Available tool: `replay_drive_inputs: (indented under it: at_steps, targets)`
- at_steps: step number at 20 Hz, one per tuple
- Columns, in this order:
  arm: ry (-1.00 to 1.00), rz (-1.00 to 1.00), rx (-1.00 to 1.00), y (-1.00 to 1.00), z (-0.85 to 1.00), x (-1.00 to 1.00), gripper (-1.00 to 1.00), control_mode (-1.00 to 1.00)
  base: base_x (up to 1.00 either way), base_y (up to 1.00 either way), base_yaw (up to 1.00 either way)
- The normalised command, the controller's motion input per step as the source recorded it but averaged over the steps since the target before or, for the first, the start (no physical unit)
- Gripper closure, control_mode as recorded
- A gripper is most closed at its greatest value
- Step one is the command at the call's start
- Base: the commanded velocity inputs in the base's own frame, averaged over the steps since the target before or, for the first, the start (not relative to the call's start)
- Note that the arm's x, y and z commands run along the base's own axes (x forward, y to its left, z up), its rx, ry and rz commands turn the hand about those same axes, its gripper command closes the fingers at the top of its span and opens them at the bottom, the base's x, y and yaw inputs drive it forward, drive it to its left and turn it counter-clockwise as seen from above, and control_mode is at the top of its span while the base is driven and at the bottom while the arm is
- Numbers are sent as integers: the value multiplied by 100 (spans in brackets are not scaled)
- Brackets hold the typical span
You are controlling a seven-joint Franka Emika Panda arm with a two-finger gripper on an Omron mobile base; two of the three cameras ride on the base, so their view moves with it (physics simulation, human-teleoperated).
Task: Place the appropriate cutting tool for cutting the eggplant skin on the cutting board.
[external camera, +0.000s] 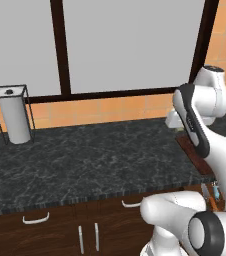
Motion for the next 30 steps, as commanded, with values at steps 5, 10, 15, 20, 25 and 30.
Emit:
replay_drive_inputs:
  at_steps: [5, 10, 15, 20, 25, 30]
  targets:
    - [20, 0, 2, -100, -81, -32, -100, -100, 0, 0, 0]
    - [28, -4, 3, -94, -77, -11, -100, -100, 0, 0, 0]
    - [10, -5, 0, -78, -67, -55, -100, -100, 0, 0, 0]
    - [6, -8, -2, -48, -64, -48, -100, -100, 0, 0, 0]
    - [-1, -3, 0, -18, -64, -38, -100, -100, 0, 0, 0]
    - [-14, 0, 0, -11, -50, -33, -100, -100, 0, 0, 0]
